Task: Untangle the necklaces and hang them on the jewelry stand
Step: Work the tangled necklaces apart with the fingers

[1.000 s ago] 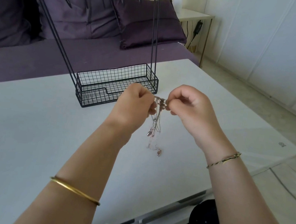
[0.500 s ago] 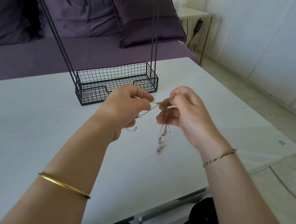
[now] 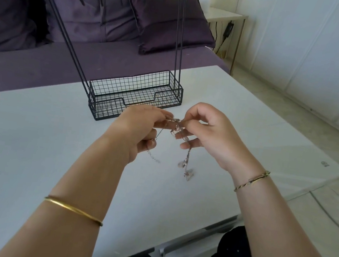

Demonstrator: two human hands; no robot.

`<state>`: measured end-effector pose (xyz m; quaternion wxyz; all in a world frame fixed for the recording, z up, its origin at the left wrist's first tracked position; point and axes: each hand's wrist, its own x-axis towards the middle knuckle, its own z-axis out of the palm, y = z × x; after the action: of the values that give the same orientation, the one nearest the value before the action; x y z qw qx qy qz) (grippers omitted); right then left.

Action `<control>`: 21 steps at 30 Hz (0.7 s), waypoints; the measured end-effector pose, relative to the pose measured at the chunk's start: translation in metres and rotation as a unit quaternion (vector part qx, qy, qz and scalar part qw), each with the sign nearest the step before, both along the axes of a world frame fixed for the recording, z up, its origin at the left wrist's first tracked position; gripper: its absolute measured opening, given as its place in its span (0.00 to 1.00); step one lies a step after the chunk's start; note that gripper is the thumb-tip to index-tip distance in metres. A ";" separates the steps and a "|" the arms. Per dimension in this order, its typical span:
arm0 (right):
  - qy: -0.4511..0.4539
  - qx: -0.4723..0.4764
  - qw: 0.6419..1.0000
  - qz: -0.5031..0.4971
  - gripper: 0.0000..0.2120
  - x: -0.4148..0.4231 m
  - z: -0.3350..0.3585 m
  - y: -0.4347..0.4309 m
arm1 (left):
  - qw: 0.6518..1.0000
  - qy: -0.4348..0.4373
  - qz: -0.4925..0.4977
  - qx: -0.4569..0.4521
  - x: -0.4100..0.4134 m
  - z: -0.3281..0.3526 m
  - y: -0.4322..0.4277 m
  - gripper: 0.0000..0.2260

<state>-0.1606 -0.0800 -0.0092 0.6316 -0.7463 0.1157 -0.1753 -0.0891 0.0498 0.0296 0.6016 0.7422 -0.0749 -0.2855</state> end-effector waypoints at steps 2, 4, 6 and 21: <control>-0.009 0.006 1.000 0.000 0.09 0.000 0.000 0.000 | 1.000 0.014 -0.014 0.008 -0.001 0.001 0.001 0.11; -0.019 0.000 1.000 -0.006 0.09 0.001 0.001 0.000 | 0.999 0.024 -0.031 0.017 -0.001 0.001 0.001 0.12; -0.028 -0.008 0.999 -0.016 0.09 0.001 0.000 -0.001 | 0.998 0.021 -0.045 0.031 -0.001 0.001 0.002 0.10; 0.009 0.023 1.000 -0.006 0.08 0.003 0.002 0.000 | 0.989 -0.141 0.021 0.027 -0.004 -0.002 -0.004 0.06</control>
<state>-0.1580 -0.0799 -0.0077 0.6462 -0.7326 0.1299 -0.1697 -0.0931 0.0456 0.0271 0.5704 0.7927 -0.1352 -0.1677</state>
